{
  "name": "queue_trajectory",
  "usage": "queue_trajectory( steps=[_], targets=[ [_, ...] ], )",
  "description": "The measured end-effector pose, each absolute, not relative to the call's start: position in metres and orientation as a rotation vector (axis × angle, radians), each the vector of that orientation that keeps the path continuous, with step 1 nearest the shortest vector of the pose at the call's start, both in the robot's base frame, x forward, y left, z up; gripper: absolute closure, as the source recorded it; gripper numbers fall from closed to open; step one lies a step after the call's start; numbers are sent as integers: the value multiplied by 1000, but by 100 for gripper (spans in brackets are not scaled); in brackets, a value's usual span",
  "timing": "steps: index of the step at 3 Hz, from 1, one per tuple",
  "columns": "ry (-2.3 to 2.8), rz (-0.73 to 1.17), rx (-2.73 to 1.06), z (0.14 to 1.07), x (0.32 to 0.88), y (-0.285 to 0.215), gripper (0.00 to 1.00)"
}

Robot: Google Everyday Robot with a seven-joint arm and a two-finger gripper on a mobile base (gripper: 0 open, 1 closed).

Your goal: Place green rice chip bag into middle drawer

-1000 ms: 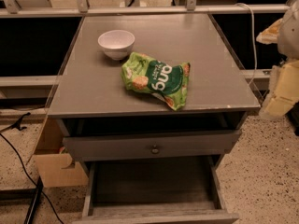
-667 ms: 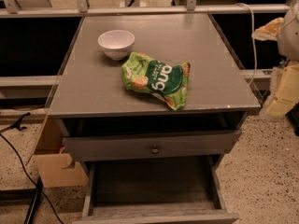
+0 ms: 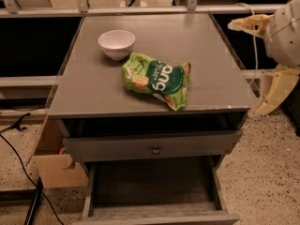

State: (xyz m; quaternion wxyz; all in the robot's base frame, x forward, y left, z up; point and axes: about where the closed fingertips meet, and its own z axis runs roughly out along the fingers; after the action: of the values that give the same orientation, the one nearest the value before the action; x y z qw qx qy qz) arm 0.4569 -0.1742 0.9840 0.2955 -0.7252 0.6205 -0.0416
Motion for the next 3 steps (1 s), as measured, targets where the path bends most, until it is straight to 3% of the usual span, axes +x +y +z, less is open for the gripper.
queue_trajectory(
  steps=[3],
  targets=[
    [1338, -379, -2133, 980, 467, -176, 0]
  ],
)
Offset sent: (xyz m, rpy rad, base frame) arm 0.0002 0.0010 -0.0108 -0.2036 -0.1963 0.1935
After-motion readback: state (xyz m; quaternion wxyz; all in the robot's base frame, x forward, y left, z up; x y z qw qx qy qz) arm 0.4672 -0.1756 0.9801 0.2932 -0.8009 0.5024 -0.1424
